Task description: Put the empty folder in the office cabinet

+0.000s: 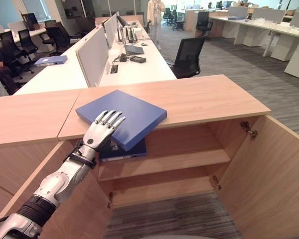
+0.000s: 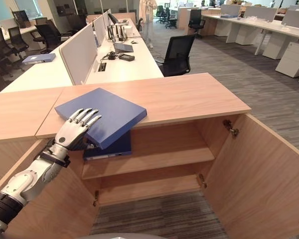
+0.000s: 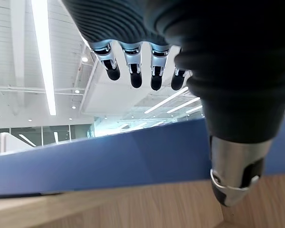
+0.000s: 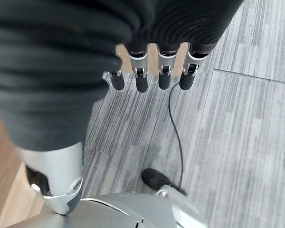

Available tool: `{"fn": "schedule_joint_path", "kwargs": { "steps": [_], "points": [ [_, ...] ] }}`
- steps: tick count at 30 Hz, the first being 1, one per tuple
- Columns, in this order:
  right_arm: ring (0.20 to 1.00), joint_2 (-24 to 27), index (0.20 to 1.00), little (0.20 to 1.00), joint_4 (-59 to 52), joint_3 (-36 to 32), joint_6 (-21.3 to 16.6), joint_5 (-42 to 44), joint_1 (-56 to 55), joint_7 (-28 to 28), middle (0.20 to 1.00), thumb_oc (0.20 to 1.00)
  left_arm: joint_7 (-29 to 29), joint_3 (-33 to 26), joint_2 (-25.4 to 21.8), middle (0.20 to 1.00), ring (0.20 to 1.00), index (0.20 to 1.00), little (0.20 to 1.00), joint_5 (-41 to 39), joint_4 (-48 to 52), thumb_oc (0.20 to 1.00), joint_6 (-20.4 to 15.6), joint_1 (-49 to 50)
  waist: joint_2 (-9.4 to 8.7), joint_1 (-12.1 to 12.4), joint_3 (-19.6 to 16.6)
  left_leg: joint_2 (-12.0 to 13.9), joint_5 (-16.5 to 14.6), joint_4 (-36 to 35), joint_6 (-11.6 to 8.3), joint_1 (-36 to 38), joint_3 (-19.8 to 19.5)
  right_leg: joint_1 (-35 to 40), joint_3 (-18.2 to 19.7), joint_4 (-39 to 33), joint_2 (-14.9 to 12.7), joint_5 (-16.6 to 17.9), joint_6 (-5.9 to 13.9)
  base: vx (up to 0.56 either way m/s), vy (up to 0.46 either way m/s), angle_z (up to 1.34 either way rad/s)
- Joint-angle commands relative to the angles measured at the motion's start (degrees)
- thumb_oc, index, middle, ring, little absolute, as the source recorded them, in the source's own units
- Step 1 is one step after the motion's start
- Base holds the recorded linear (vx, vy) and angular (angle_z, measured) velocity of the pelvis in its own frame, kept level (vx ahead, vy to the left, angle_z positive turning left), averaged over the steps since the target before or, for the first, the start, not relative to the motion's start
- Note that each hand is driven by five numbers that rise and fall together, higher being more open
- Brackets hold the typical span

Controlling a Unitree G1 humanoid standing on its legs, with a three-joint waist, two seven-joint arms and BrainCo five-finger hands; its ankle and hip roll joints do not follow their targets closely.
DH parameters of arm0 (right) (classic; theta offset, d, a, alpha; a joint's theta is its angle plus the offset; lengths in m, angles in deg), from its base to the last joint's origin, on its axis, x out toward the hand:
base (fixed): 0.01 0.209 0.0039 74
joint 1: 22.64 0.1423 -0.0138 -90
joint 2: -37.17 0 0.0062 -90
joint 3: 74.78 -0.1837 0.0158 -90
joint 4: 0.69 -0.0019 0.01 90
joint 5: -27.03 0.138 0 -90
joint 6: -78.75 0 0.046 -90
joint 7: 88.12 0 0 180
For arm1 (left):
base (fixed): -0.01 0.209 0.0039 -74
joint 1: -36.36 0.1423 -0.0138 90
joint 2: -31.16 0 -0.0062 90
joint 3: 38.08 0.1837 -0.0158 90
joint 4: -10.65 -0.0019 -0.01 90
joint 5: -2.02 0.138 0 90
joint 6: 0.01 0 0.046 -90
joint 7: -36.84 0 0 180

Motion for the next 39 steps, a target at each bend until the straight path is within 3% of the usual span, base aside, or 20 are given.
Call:
{"fn": "schedule_joint_path", "kwargs": {
  "steps": [1,12,20,21,23,31,36,38,39],
  "points": [
    [1.000,0.9,1.000,1.000,0.8,2.4,-0.5,-2.3,1.8,-0.2,1.000,1.000,-0.7,-1.2,-1.4,1.000,1.000,1.000,1.000,1.8,-3.2,1.000,1.7,-7.6,-2.50,-0.8,-0.3,-2.5,-7.2,0.7,2.23,1.2,-2.2,-2.0,-0.1,0.4,-2.1,0.8,5.16,0.00,-0.003,-0.03],
    [1.000,1.4,1.000,1.000,1.4,2.7,-0.5,-2.6,2.1,0.1,1.000,1.000,-0.8,4.0,1.5,1.000,1.000,1.000,1.000,4.1,-13.3,1.000,4.6,-12.0,-2.47,-1.6,-0.4,-2.5,-7.4,0.7,2.39,1.4,-1.6,-2.0,0.5,0.4,-2.0,0.8,5.25,0.00,0.000,-0.01],
    [1.000,1.6,1.000,1.000,1.6,2.9,-0.4,-2.7,2.2,0.2,1.000,1.000,-1.6,4.2,3.0,1.000,1.000,1.000,1.000,3.2,-18.4,1.000,6.7,-13.8,-2.43,-1.9,-0.4,-2.4,-7.5,0.7,2.41,1.6,-1.3,-2.0,0.8,0.4,-1.9,0.8,5.22,0.00,0.001,-0.02],
    [1.000,1.6,1.000,1.000,1.6,3.0,-0.4,-2.7,2.2,0.2,1.000,1.000,-1.8,4.1,3.2,0.956,0.956,0.956,0.956,3.0,-18.5,0.956,6.8,-13.9,-2.44,-1.9,-0.4,-2.4,-7.5,0.7,2.41,1.6,-1.3,-2.0,0.8,0.4,-1.9,0.8,5.22,0.00,-0.001,-0.04],
    [1.000,1.5,1.000,1.000,1.7,3.1,-0.3,-2.9,2.0,0.2,1.000,1.000,-2.1,3.7,3.6,0.200,0.200,0.200,0.200,2.8,-19.0,0.200,7.4,-14.2,-2.46,-2.1,-0.4,-2.4,-7.5,0.7,2.40,1.7,-1.1,-1.9,0.8,0.4,-1.9,0.8,5.23,0.00,-0.005,-0.06],
    [1.000,1.5,1.000,1.000,1.6,3.1,-0.4,-2.9,2.1,0.4,1.000,1.000,-2.4,2.8,4.9,0.200,0.200,0.200,0.200,2.0,-18.4,0.200,7.5,-13.1,-2.50,-2.1,-0.3,-2.4,-7.5,0.7,2.42,1.8,-1.0,-1.9,0.8,0.4,-2.0,0.8,5.24,0.00,0.000,-0.01],
    [1.000,0.8,1.000,1.000,1.1,2.4,-0.2,-2.4,1.9,0.8,1.000,1.000,-1.0,-1.8,7.4,0.200,0.200,0.200,0.200,-2.6,-8.1,0.200,4.3,-6.2,-3.05,-1.4,0.0,-2.4,-7.5,0.7,2.44,1.9,-1.4,-1.7,0.5,0.4,-2.0,0.7,5.07,0.00,-0.001,0.01],
    [1.000,0.1,1.000,1.000,0.6,1.3,0.0,-1.3,1.7,1.3,1.000,1.000,0.6,-6.5,10.5,0.200,0.200,0.200,0.200,-8.5,-0.1,0.200,2.5,-0.2,-3.38,-0.8,0.3,-2.4,-7.4,0.7,2.48,1.7,-1.8,-1.8,0.3,0.4,-2.1,0.8,4.95,0.01,-0.001,0.02],
    [1.000,-0.5,1.000,1.000,0.2,0.9,0.1,-0.7,1.4,1.3,1.000,1.000,2.3,-9.3,13.7,0.200,0.200,0.200,0.200,-16.0,4.8,0.200,0.8,3.6,-3.64,-0.4,0.7,-2.5,-7.2,0.7,2.54,1.6,-2.1,-1.8,0.0,0.4,-2.2,0.9,4.86,0.00,-0.010,0.03]
  ]
}}
